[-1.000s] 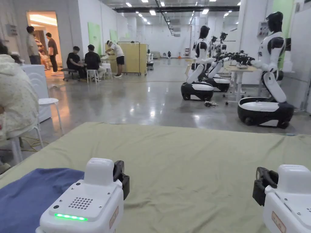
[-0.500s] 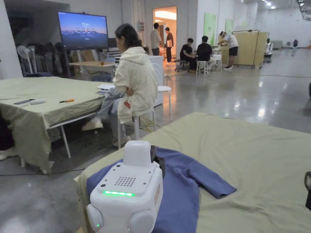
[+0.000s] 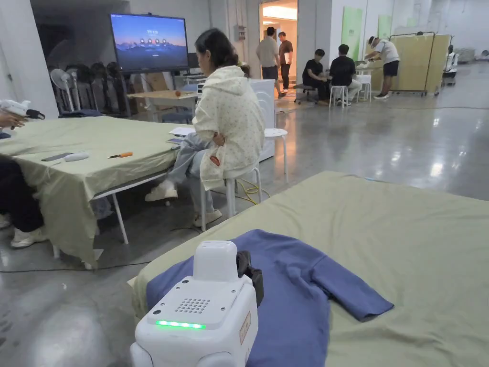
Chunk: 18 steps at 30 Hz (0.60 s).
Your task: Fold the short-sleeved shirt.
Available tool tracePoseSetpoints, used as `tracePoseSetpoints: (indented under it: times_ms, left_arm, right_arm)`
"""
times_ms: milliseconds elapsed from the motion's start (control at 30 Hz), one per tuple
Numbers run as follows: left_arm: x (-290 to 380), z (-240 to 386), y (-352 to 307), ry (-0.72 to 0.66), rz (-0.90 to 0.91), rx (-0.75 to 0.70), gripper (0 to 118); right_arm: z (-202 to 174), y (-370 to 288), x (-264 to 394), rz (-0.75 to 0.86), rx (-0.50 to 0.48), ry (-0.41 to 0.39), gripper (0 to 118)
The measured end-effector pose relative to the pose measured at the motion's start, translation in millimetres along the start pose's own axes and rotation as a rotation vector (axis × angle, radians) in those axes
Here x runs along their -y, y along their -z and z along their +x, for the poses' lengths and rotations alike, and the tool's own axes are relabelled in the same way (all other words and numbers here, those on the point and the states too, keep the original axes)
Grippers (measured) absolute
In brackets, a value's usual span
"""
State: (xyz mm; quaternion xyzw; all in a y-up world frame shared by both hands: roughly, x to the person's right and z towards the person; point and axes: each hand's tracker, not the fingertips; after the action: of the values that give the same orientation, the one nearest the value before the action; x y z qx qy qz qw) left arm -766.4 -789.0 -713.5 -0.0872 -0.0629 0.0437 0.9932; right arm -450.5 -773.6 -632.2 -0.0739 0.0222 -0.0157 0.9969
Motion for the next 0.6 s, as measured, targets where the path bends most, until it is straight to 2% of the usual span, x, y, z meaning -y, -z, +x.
tracePoseSetpoints:
  times_ms: [133,233,300,433,500,600]
  left_arm:
    - [-7.3,6.7,66.8,0.030,-0.073,0.028,0]
    - [-5.0,10.4,139.2,0.083,-0.179,0.062,0]
    - [2.3,12.1,193.2,0.100,-0.302,0.097,0]
    - [33.6,18.8,287.7,0.150,-0.420,0.100,0]
    - [49.4,19.8,319.7,0.127,-0.468,0.100,0]
    - [67.6,21.8,353.6,0.120,-0.535,0.120,0]
  right_arm:
    - [13.5,14.0,-11.6,0.016,-0.021,-0.094,0]
    - [25.8,34.1,-14.1,0.010,-0.024,-0.135,0]
    - [35.9,51.3,-10.5,0.004,-0.026,-0.144,0]
    - [54.1,89.9,7.9,-0.034,-0.008,-0.149,0]
    - [64.0,108.4,18.4,-0.056,-0.003,-0.115,0]
    - [75.8,134.5,33.3,-0.088,0.025,-0.106,0]
